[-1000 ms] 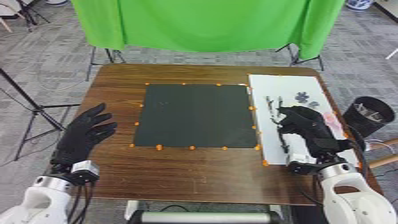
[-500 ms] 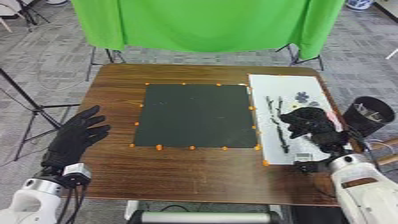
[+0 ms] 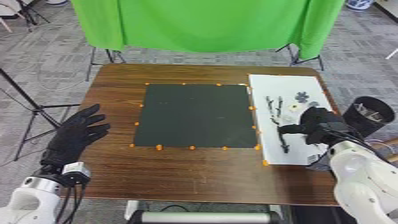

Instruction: Arrange flowers

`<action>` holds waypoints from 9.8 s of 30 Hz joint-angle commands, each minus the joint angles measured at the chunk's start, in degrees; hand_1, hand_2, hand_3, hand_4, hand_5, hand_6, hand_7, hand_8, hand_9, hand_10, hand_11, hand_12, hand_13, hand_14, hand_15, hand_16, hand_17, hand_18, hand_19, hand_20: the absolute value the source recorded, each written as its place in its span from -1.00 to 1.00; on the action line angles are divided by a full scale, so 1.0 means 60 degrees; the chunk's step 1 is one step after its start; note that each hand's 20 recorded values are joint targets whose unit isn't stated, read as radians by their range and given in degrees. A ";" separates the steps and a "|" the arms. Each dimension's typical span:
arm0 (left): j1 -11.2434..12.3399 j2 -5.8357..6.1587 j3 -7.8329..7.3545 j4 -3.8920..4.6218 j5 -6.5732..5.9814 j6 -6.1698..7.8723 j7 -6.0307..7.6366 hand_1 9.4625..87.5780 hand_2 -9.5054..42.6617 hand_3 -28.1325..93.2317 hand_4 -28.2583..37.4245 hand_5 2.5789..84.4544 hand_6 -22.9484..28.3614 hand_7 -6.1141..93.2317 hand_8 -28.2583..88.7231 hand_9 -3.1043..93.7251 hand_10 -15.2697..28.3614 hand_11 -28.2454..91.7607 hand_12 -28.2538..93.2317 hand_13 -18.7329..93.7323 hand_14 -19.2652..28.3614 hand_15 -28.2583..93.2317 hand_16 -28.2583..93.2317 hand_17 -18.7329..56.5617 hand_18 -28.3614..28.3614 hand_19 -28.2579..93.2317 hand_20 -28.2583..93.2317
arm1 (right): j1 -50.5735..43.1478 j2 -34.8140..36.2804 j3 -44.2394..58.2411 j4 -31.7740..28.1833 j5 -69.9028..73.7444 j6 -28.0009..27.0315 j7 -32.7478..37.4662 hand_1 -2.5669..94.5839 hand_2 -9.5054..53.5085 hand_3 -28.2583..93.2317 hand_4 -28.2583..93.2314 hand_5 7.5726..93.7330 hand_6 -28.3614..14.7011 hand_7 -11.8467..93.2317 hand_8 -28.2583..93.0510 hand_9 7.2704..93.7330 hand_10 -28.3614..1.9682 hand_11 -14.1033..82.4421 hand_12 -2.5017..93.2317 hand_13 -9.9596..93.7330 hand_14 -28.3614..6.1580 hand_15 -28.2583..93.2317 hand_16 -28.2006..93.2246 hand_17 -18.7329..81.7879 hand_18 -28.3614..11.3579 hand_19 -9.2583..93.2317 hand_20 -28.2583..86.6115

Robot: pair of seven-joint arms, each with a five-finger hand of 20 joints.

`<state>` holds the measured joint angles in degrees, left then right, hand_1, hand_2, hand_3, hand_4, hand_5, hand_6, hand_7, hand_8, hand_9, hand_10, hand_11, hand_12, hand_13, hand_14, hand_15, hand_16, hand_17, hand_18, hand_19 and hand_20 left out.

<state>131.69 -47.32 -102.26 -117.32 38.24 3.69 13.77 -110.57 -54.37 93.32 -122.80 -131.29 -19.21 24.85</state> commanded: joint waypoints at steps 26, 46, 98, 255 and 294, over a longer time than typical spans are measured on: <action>0.0067 0.0027 0.0167 -0.0017 -0.0060 -0.0019 -0.0031 -0.46 -0.98 0.57 -0.90 -0.34 0.04 -0.37 -0.74 -0.36 0.26 0.00 -0.29 -0.18 0.44 0.26 -0.60 -0.65 0.80 0.33 -0.40 | 0.0577 0.0500 -0.1779 0.1142 -0.0300 0.0003 0.1283 -0.43 -0.99 0.75 -1.00 0.36 0.29 0.14 -0.87 0.44 0.03 0.49 -0.27 0.55 0.00 0.63 -0.18 0.08 -0.70 1.00 -0.08; 0.0072 0.0011 0.0234 -0.0023 -0.0117 0.0023 -0.0036 -0.47 -0.96 0.57 -0.90 -0.33 0.04 -0.38 -0.73 -0.36 0.26 0.00 -0.29 -0.18 0.45 0.26 -0.60 -0.65 0.80 0.33 -0.40 | 0.1190 0.0552 -0.3763 0.1625 -0.0481 0.0415 0.1907 -0.04 -1.00 0.80 -0.99 0.47 0.31 0.23 -0.53 0.63 0.15 0.48 -0.15 0.68 0.12 0.67 -0.13 0.23 -0.64 1.00 0.15; 0.1860 0.0633 -0.1759 -0.0253 -0.0079 0.0510 0.0191 -0.49 -1.00 0.59 -0.89 -0.34 0.04 -0.37 -0.74 -0.37 0.25 0.00 -0.29 -0.19 0.44 0.25 -0.59 -0.66 0.80 0.32 -0.40 | 0.5641 -0.1493 -0.7075 0.2521 -0.0482 0.2867 0.0986 -0.19 -1.00 0.99 -0.81 0.54 0.26 0.34 -0.24 0.75 0.19 0.72 -0.13 0.77 0.15 0.85 -0.07 0.35 -0.70 1.00 0.54; 0.0766 0.0766 -0.0253 -0.0067 0.0372 0.0479 0.0196 -0.49 -1.00 0.59 -0.86 -0.36 0.03 -0.36 -0.74 -0.39 0.24 0.00 -0.29 -0.20 0.44 0.25 -0.59 -0.66 0.80 0.31 -0.38 | -0.1181 0.1992 0.0523 0.0778 0.0199 -0.0290 0.2421 -0.63 -1.00 0.72 -1.00 0.06 0.05 0.08 -0.81 0.24 -0.10 0.37 -0.33 0.47 0.06 0.74 -0.17 0.06 -0.71 1.00 0.13; 0.0913 0.0708 -0.0282 -0.0157 0.0289 0.0699 0.0278 -0.50 -1.00 0.60 -0.87 -0.36 0.03 -0.36 -0.74 -0.39 0.25 0.00 -0.29 -0.20 0.44 0.25 -0.59 -0.66 0.80 0.31 -0.38 | 0.0001 0.2051 -0.0308 0.0832 0.0603 0.2042 0.1375 -0.12 -1.00 0.87 -0.87 0.59 0.33 0.28 -0.24 0.81 0.25 0.55 -0.22 0.81 0.22 0.81 -0.09 0.38 -0.69 1.00 0.49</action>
<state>136.62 -42.75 -103.82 -117.84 40.26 7.15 15.27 -114.05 -42.55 92.10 -115.63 -126.13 -8.64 33.88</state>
